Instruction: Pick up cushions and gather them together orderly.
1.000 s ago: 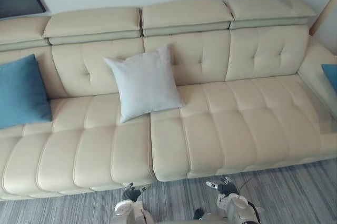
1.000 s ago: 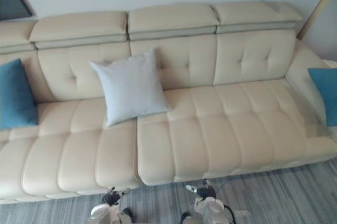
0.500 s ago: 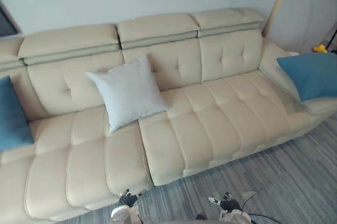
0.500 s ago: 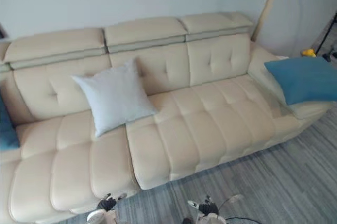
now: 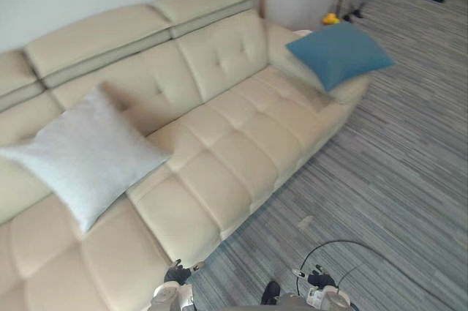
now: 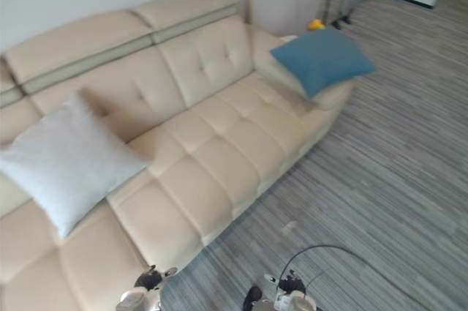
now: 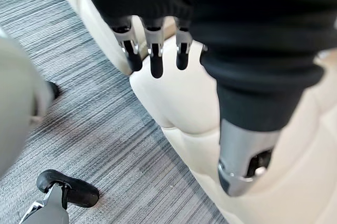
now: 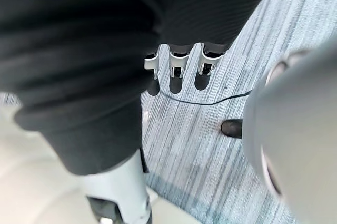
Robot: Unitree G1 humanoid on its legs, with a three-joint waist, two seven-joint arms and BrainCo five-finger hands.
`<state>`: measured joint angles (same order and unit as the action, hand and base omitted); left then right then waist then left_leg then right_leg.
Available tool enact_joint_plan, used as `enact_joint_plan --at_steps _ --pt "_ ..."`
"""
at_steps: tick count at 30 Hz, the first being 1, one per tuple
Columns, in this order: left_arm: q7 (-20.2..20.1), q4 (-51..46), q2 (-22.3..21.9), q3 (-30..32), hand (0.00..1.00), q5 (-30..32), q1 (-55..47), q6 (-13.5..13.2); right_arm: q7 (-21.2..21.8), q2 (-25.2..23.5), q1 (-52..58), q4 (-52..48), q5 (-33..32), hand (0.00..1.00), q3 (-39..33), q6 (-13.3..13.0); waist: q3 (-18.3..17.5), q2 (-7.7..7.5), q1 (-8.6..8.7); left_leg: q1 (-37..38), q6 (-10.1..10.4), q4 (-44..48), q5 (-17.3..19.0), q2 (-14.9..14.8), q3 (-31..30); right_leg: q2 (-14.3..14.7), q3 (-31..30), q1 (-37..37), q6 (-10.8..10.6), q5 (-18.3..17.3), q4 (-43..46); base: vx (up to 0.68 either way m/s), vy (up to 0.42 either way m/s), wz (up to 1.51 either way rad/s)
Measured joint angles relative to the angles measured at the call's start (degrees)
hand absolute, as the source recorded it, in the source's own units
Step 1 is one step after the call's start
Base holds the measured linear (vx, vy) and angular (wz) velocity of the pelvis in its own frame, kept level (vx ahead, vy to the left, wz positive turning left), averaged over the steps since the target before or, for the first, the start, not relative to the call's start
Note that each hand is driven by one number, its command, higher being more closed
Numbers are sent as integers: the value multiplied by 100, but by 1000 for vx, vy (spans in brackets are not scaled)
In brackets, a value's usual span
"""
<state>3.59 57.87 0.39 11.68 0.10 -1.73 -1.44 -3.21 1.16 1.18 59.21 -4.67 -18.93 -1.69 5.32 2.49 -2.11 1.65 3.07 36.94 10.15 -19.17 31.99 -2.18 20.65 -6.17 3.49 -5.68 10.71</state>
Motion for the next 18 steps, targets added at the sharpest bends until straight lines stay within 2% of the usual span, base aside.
enact_joint_plan --at_steps 1,2,3,4,5,7,8,9,10,11,12,13,14,15,16,17,18 --pt "-2 -1 -30 37 0 -1 -5 1 -7 18 2 -14 -7 0 -5 1 42 36 0 -125 -186 387 -124 -123 -143 59 -54 54 22 -19 2 105 -152 -79" --pt "-4 -83 -79 89 0 -10 -56 -8 -29 67 12 -53 -18 0 3 4 136 72 -40 -550 -527 1309 -517 -353 -614 206 -281 204 119 -105 24 124 -122 -91" --pt "-9 -170 -68 85 0 -12 -121 -20 -39 59 34 -118 -35 0 5 6 136 53 -99 -803 -291 1693 -288 -260 -969 235 -530 227 174 -207 123 170 -104 -97" --pt "-7 -175 -66 86 0 -12 -128 -29 -40 51 49 -144 -35 0 7 11 141 46 -94 -907 -169 1742 -184 -191 -1064 240 -598 241 192 -224 125 201 -73 -95" --pt "-5 -230 -109 85 0 -15 -126 -29 -42 39 86 -176 -35 0 -10 30 148 28 -96 -1152 -95 1632 29 25 -1218 281 -856 287 188 -227 78 213 -66 -91" --pt "4 -341 -133 85 0 -17 -197 -49 -40 42 101 -185 -35 0 -9 72 153 23 -135 -1328 -12 1099 207 292 -1266 347 -1191 352 158 -231 6 184 -10 -96" --pt "8 -391 -139 84 0 -16 -224 -54 -42 34 101 -200 -35 0 -8 78 159 12 -144 -1404 84 406 259 552 -1439 385 -1421 438 132 -230 -82 168 59 -105" --pt "10 -429 -152 83 0 -16 -237 -60 -39 33 81 -202 -35 0 -8 73 156 13 -176 -1420 111 -355 245 839 -1743 439 -1656 436 87 -252 -111 168 78 -111" --pt "12 -444 -158 82 0 -15 -237 -67 -38 32 69 -202 -34 0 -12 69 155 18 -178 -1414 119 -622 230 936 -1886 476 -1746 432 71 -262 -113 181 122 -123" --pt "10 -411 -132 82 0 -15 -249 -70 -33 33 55 -190 -34 0 -76 66 139 44 -201 -1434 17 -1288 139 1141 -2339 584 -2020 424 28 -285 -125 235 167 -131" --pt "11 -380 -159 90 0 -25 -245 -69 -34 10 74 -188 -35 0 -117 66 109 90 -252 -1367 -146 -1696 -114 1189 -2495 706 -2280 416 -56 -336 -76 257 196 -141" --pt "11 -376 -172 92 0 -32 -248 -69 -44 -4 95 -182 -36 0 -124 68 76 119 -290 -1286 -44 -1702 -195 1174 -2476 728 -2427 412 -102 -367 -21 296 222 -136" --pt "6 -376 -100 80 0 -15 -275 -61 -38 -55 183 -198 -37 0 -122 67 -33 -48 -342 -1107 -50 -1815 -88 1184 -2090 618 -2566 365 -302 -513 130 324 217 -123" --pt "6 -378 -62 74 0 -20 -267 -62 -33 -101 239 -206 -34 0 -127 53 -86 -134 -364 -936 -78 -1924 -3 1215 -1792 478 -2551 207 -565 -645 573 330 204 -110" --pt "7 -372 -50 71 0 -21 -256 -62 -28 -117 238 -207 -34 0 -130 52 -71 -156 -381 -835 -89 -1989 16 1237 -1686 438 -2525 80 -719 -706 872 294 178 -93" --pt "5 -362 -7 -4 0 -33 -226 -42 -19 -118 221 -217 -33 0 -118 40 -70 -254 -359 -554 -134 -2180 66 1312 -1481 271 -2218 -293 -1226 -787 1733 195 129 -56" --pt "2 -361 -1 -56 0 -35 -220 -39 -19 -110 215 -221 -33 0 -121 35 -64 -244 -340 -472 -153 -2233 88 1321 -1451 205 -2069 -432 -1384 -777 2033 307 161 -55"
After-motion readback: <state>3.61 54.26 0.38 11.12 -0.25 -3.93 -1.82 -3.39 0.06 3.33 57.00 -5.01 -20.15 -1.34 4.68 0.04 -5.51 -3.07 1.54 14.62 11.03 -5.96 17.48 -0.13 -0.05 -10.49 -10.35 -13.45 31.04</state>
